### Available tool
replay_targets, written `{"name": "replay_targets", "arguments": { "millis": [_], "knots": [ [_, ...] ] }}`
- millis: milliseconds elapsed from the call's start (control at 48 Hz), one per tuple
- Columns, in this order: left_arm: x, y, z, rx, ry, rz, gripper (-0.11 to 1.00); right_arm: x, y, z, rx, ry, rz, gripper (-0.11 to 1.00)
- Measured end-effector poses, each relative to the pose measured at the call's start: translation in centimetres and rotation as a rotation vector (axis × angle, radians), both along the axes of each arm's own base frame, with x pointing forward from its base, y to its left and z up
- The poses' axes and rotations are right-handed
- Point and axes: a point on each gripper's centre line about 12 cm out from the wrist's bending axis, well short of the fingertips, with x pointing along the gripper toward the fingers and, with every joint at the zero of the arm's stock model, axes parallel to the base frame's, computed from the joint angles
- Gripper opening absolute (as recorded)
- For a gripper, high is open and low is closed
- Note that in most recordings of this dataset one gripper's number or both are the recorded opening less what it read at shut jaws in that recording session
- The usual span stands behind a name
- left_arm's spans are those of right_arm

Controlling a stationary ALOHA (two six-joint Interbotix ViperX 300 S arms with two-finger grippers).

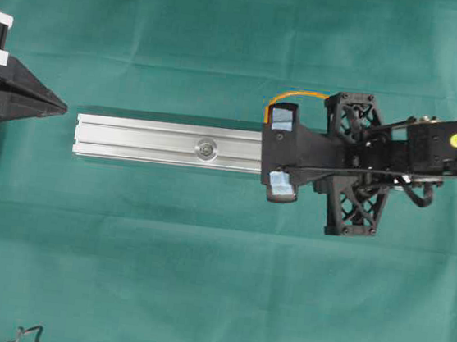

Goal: Hook the rubber onto the shaft.
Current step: 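Lift the band with the right gripper and carry it leftward along the rail, then loop the band over the right metal peg with the right gripper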

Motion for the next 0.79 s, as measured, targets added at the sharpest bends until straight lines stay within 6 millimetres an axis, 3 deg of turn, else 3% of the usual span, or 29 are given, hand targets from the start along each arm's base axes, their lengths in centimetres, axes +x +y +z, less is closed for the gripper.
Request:
{"name": "replay_targets", "arguments": {
  "millis": [271, 791],
  "knots": [
    [0.0, 0.0, 0.0, -0.002, 0.0, 0.0, 0.0, 0.3, 0.1, -1.7, 0.002, 0.005, 0.004, 0.07],
    [0.0, 0.0, 0.0, 0.0, 0.0, 0.0, 0.0, 0.6, 0.1, -2.8, 0.007, -0.003, 0.007, 0.07]
  ]
}}
